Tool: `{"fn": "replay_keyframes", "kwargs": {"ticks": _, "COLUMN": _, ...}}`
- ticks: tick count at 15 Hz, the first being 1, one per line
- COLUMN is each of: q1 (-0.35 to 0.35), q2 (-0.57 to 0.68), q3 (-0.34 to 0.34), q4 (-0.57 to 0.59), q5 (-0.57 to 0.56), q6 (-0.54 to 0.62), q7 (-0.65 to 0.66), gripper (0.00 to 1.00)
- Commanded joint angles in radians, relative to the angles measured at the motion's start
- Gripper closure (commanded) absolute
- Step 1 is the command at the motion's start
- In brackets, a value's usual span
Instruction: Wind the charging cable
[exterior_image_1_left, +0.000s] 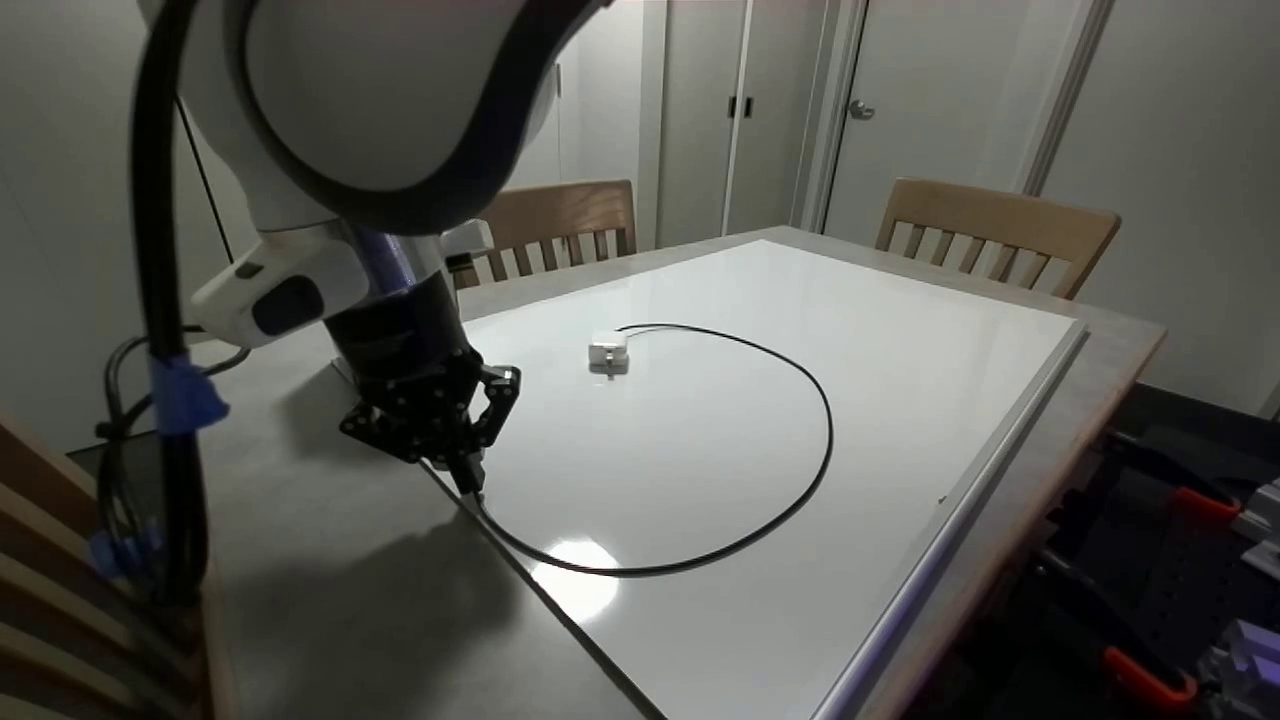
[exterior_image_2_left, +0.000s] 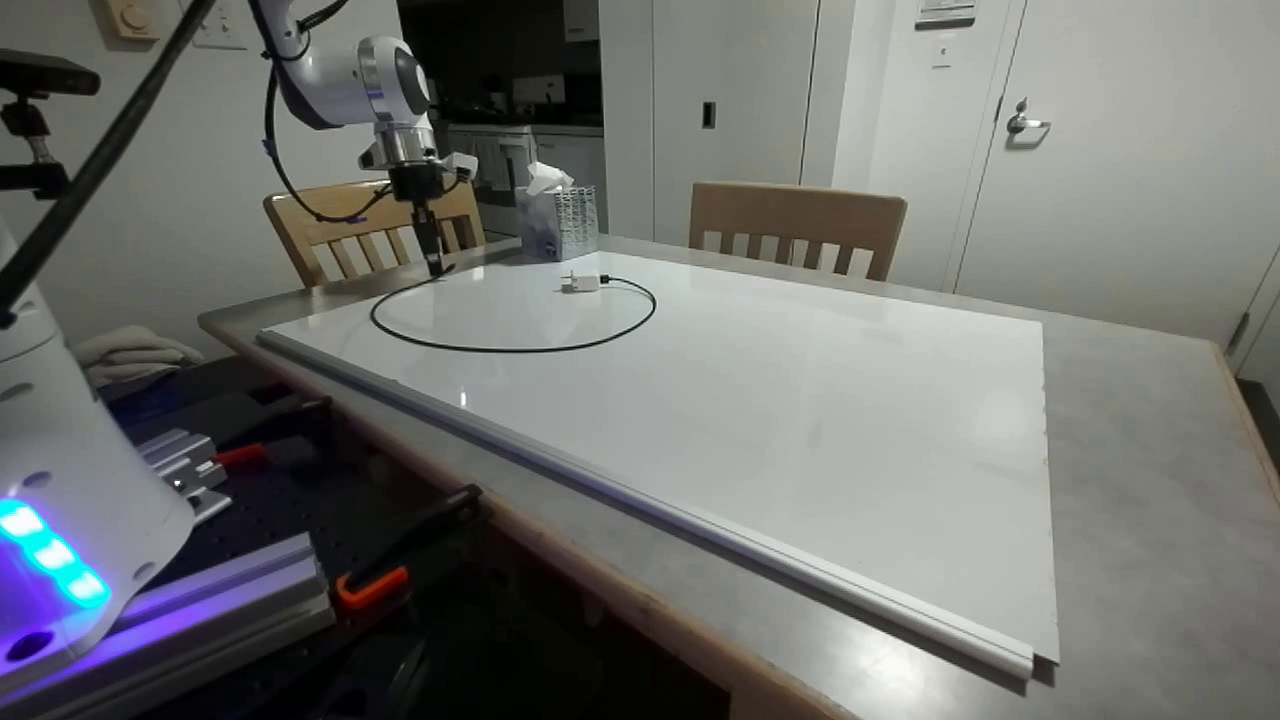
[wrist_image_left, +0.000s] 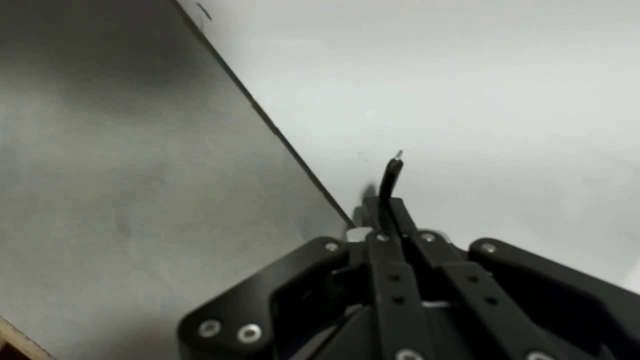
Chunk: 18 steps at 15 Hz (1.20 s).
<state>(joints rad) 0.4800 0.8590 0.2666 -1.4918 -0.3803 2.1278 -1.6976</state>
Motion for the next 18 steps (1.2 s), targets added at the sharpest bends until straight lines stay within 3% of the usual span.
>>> {"fn": "replay_keyframes", "kwargs": {"ticks": 1, "q1": -0.009, "q2": -0.012, "q3": 0.005, "q4": -0.014, "q5": -0.008, "q6": -0.011, "q7": 0.01, "gripper": 0.99}}
{"fn": "replay_keyframes", "kwargs": {"ticks": 13, "q1": -0.073, "q2": -0.204, "q3": -0.005, "q4": -0.342, "q5": -0.018, "q6": 0.033, "q7": 0.207, "gripper": 0.99}}
{"fn": "replay_keyframes", "kwargs": {"ticks": 14, "q1": -0.059, "q2": -0.126, "q3": 0.011, "q4": -0.226, "q5": -0.012, "q6": -0.012, "q7": 0.176, "gripper": 0.97}}
{"fn": "replay_keyframes", "kwargs": {"ticks": 18, "q1": -0.081, "q2": -0.164, "q3": 0.011, "q4": -0.288, "q5": -0.011, "q6": -0.005, "q7": 0.195, "gripper": 0.97}}
